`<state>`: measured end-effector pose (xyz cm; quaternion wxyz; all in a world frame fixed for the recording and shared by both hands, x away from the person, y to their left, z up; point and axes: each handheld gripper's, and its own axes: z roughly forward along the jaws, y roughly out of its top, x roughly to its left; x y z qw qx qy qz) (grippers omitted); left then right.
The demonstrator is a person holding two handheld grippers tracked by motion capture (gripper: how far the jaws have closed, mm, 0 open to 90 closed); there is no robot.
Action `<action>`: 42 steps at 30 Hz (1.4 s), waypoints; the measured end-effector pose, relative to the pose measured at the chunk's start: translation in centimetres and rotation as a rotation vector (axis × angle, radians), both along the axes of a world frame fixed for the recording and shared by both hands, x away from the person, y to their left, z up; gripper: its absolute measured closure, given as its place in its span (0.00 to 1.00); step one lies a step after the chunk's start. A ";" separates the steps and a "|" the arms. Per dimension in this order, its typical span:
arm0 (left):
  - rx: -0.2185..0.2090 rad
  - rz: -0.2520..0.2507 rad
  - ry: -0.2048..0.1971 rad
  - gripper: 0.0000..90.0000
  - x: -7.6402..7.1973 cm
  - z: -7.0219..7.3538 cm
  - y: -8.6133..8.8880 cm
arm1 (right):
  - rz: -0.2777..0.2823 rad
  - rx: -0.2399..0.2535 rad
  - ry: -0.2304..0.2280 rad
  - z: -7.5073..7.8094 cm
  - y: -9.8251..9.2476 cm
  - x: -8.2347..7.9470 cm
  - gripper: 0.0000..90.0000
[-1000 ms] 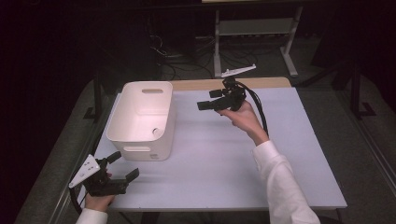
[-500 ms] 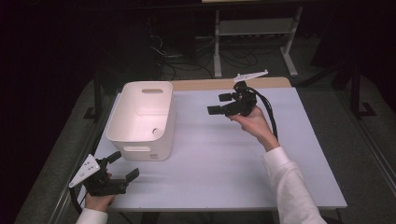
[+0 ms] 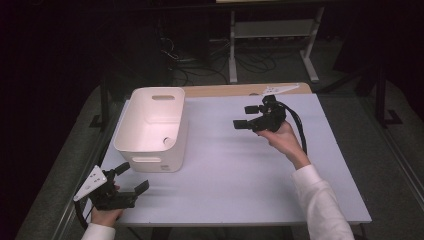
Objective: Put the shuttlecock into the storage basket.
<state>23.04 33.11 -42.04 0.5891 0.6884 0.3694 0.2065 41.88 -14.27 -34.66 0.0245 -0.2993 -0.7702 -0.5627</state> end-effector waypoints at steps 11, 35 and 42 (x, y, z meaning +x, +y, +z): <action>0.000 -0.002 -0.002 0.00 0.0 0.0 0.0 | -0.029 0.006 -0.013 -1.1 -1.8 -1.0 0.00; 0.005 -0.002 -0.001 0.00 -0.1 0.0 0.0 | -0.081 0.015 -0.038 -3.4 -4.7 -3.2 0.00; 0.010 -0.004 0.000 0.00 -0.1 0.0 0.0 | -0.096 0.012 -0.053 -3.9 -5.3 -4.0 0.00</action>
